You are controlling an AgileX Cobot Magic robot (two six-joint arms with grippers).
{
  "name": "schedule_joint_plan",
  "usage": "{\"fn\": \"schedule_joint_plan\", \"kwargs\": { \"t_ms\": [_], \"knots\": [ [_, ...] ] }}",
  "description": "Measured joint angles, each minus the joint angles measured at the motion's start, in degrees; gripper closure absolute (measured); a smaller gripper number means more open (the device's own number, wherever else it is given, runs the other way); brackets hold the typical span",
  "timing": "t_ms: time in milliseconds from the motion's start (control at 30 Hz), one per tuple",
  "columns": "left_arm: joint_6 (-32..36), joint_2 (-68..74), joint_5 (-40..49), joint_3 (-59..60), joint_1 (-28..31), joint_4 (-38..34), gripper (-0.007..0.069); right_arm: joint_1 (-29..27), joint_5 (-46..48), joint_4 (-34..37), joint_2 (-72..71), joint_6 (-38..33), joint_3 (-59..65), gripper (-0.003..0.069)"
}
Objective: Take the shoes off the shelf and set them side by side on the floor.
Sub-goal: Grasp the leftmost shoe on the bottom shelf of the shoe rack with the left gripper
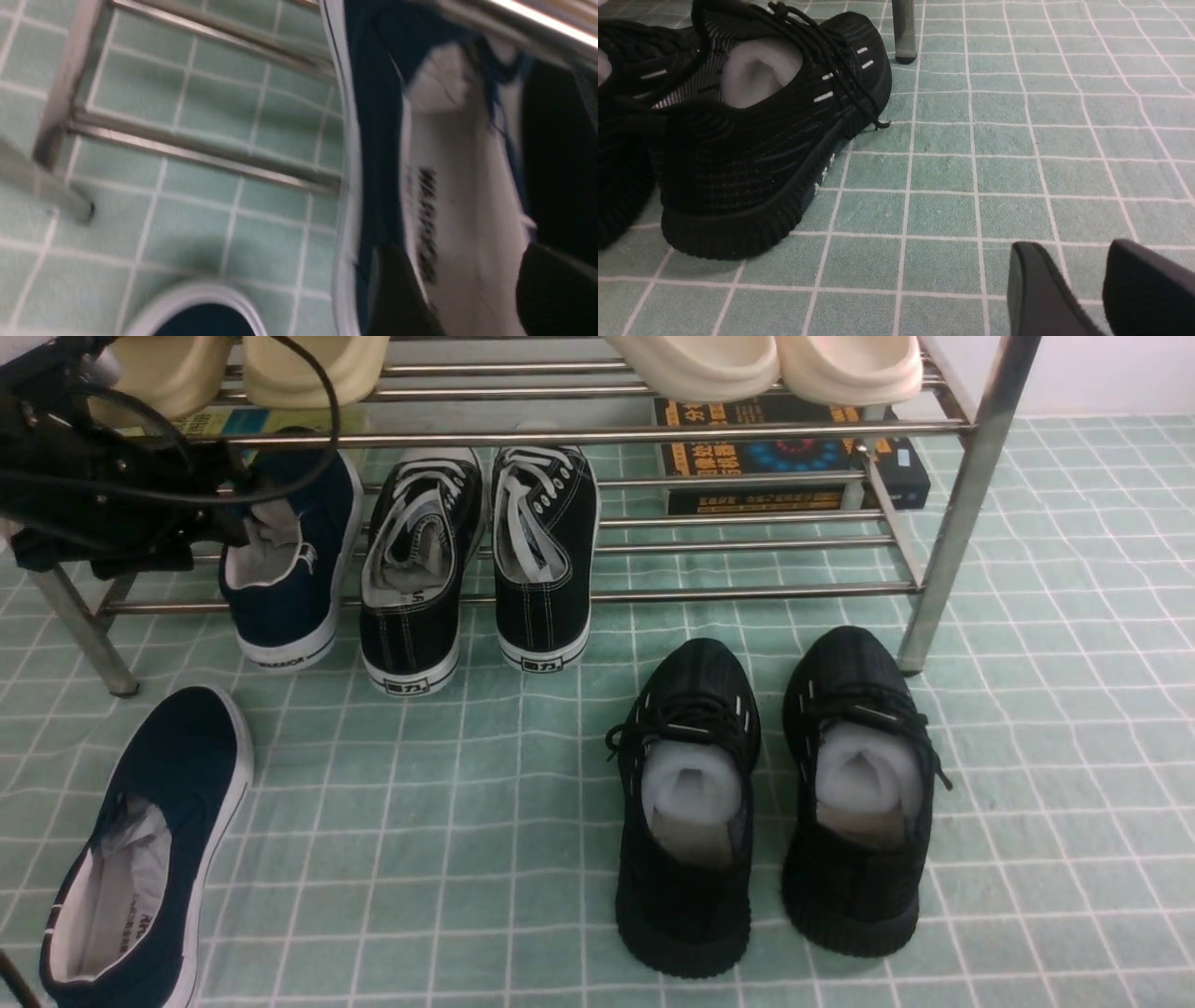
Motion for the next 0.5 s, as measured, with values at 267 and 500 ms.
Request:
{"fn": "schedule_joint_plan", "kwargs": {
  "t_ms": [267, 500],
  "knots": [
    [0.0, 5.2, -2.8, -0.1, 0.0, 0.3, 0.0239, 0.0, 0.0, 0.0, 0.0, 0.0, 0.0, 0.0419],
    [0.0, 7.0, -3.1, -0.1, -0.1, -0.3, 0.0451, 0.0, 0.0, 0.0, 0.0, 0.0, 0.0, 0.0419]
  ]
}}
